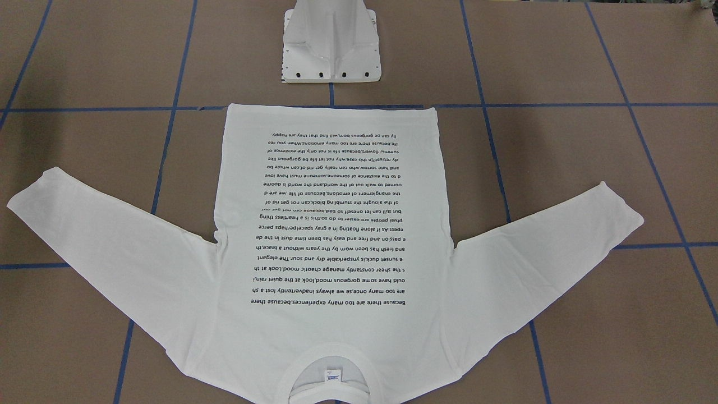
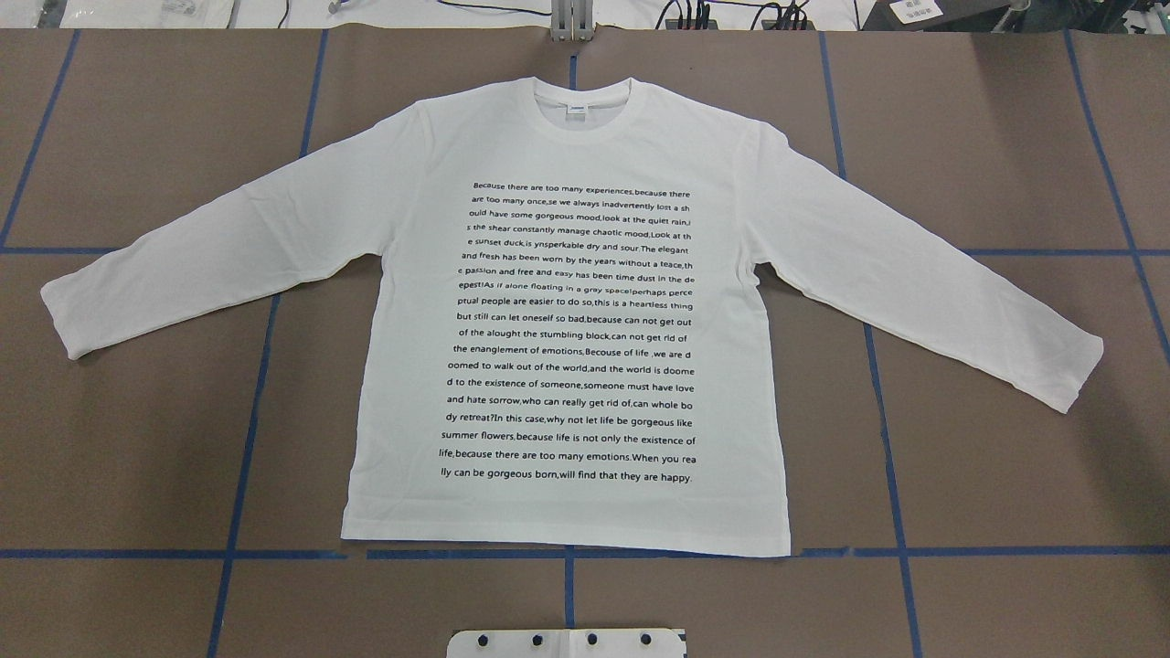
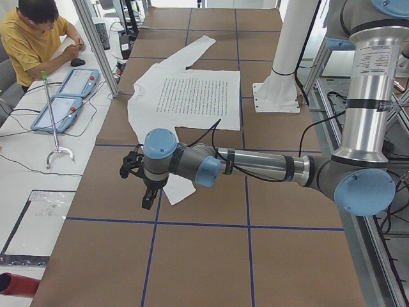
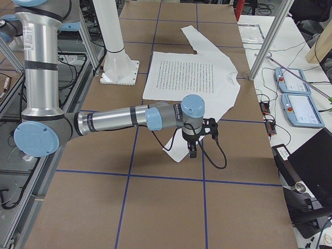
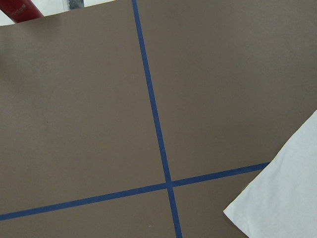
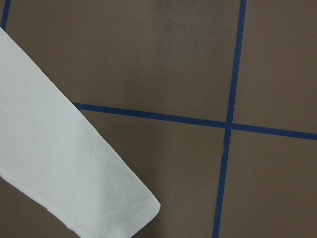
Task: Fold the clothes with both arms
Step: 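Move the right gripper toward the sleeve cuff nearest it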
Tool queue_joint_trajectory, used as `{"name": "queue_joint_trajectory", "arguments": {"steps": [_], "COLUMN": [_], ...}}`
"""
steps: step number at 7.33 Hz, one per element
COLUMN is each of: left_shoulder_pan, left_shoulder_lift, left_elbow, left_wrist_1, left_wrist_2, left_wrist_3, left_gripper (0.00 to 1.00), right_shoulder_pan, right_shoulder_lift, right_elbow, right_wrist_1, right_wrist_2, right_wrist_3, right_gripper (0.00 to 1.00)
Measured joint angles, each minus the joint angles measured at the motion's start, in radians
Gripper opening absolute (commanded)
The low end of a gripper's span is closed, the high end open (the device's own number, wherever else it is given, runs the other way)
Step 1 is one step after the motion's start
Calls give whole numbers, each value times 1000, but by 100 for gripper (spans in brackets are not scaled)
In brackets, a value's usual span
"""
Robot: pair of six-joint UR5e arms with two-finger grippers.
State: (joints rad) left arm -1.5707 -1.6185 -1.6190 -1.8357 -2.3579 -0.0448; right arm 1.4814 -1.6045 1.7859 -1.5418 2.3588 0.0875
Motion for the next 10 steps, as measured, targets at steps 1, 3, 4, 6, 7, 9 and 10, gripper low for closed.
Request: {"name": "queue_joint_trajectory", "arguments": {"steps": [1, 3, 4, 6, 7, 9, 10], "left_shoulder_pan": [0, 1, 2, 3, 7, 28, 34], "left_shoulder_lift": [1, 3, 4, 8, 14, 20, 21], "left_elbow": [-3, -10, -9, -12, -14, -14, -13], "left_wrist_1": [-2, -8, -9, -10, -14, -38, -51], "left_wrist_2": [-5, -11, -10, -10, -11, -13, -17], "left_wrist_3": [0, -1, -1, -3, -6, -10, -10], "left_gripper": [100, 100, 100, 100, 100, 100, 100], "right_shoulder_pan": [0, -1, -1, -9, -35, -107, -153], "right_shoulder_lift": [0, 1, -1, -16, -21, -23, -21], "right_elbow": [0, 0, -3, -5, -7, -42, -80], "right_wrist_1": [0, 2, 7, 13, 17, 66, 142], "right_wrist_2": [-3, 0, 4, 7, 8, 6, 4], "right_wrist_3": [0, 1, 1, 1, 1, 68, 178], "right_gripper": [100, 100, 100, 100, 100, 89, 89]}}
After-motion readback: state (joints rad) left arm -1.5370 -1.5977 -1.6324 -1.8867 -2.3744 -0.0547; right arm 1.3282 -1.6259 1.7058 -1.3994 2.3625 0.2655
